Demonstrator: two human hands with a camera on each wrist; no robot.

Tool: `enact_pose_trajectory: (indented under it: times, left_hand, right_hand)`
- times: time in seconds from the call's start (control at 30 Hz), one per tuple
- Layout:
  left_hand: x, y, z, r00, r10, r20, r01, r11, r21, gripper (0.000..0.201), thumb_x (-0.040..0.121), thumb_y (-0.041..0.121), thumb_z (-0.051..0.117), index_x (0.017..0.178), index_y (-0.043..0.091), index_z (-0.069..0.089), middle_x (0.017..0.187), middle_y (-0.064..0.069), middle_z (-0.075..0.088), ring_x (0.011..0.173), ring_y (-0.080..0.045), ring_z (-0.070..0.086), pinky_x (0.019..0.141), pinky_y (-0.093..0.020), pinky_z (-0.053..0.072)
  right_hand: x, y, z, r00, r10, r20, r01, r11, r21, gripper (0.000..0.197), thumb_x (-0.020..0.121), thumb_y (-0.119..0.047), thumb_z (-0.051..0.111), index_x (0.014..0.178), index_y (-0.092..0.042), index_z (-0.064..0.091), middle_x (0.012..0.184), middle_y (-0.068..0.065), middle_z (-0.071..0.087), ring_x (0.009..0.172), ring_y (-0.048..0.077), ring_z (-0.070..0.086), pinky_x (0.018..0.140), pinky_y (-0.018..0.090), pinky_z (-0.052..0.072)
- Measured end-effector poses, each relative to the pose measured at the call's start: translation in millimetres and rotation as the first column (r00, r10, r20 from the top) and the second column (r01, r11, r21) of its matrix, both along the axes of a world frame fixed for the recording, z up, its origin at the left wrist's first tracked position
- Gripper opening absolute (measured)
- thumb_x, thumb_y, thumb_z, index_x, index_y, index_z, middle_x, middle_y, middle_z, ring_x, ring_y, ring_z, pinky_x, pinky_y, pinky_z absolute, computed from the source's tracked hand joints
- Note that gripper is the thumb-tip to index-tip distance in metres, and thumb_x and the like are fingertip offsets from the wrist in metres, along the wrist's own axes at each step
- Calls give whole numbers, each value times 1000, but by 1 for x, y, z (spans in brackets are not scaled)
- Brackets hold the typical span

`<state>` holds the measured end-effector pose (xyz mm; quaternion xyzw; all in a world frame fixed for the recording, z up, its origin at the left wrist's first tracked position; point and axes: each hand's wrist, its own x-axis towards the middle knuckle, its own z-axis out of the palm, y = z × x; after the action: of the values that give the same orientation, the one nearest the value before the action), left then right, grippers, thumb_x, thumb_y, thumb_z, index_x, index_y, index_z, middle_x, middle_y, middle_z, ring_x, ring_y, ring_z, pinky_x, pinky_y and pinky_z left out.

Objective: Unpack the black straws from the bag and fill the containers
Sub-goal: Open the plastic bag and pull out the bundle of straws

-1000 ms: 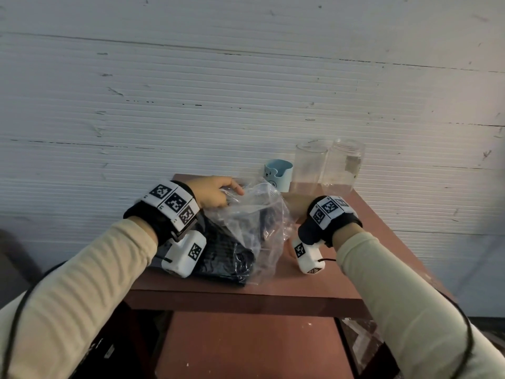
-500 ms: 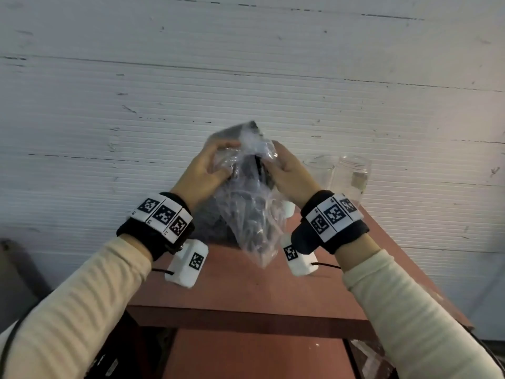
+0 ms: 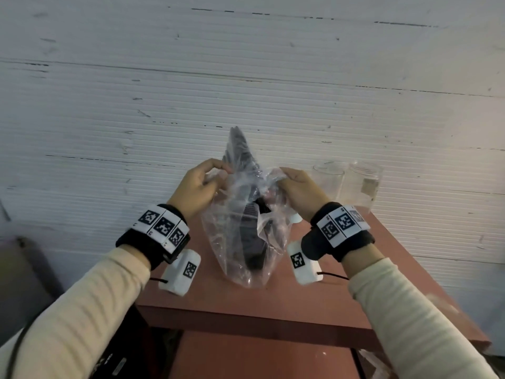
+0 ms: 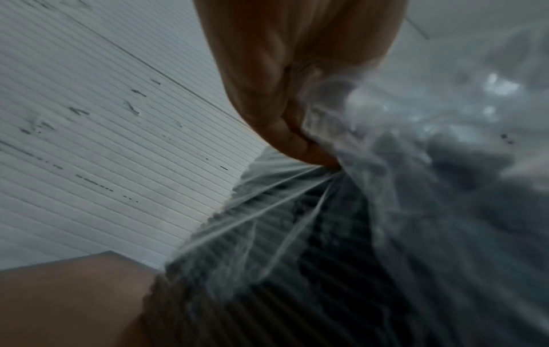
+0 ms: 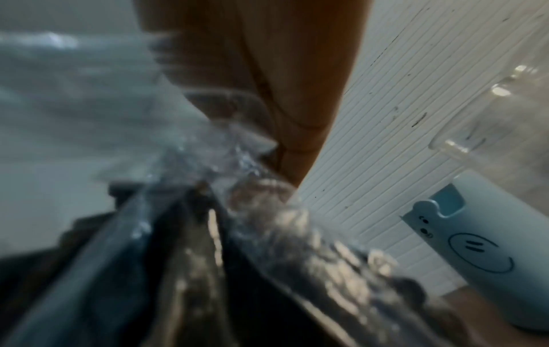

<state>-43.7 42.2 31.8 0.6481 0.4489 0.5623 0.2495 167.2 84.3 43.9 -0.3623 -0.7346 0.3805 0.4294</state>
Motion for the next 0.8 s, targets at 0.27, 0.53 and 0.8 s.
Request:
enact_pose_trajectory:
  times: [0.27, 0.53, 0.8]
  left_hand:
    - [3, 2, 0, 993, -44, -110, 44, 999, -4, 23, 86, 58, 52, 89, 36, 60, 89, 8, 68, 77, -4, 61, 77, -25, 48]
    - [-1, -1, -5, 957, 69, -280, -39, 993, 109, 37, 67, 47, 76, 93, 24, 66, 108, 7, 56, 98, -8, 60, 83, -18, 50]
    - [1, 0, -4, 961, 13, -277, 27, 990, 140, 11, 87, 25, 66, 81, 21, 57, 90, 11, 66, 86, 0, 64, 81, -15, 48]
  right_hand:
    - [3, -7, 4, 999, 24, 39, -32, 971, 237, 39, 90, 10, 31, 116, -18, 33, 57, -8, 54, 39, 16, 42, 41, 33, 42]
    - [14, -4, -5, 990, 5, 143, -57, 929, 367, 27, 90, -3, 53, 106, -24, 59, 102, -8, 60, 90, 42, 57, 77, 51, 48]
    - [22, -3, -1, 949, -45, 311, -100, 895, 434, 21, 85, -22, 71, 99, -8, 69, 103, -4, 60, 97, 9, 57, 89, 18, 43]
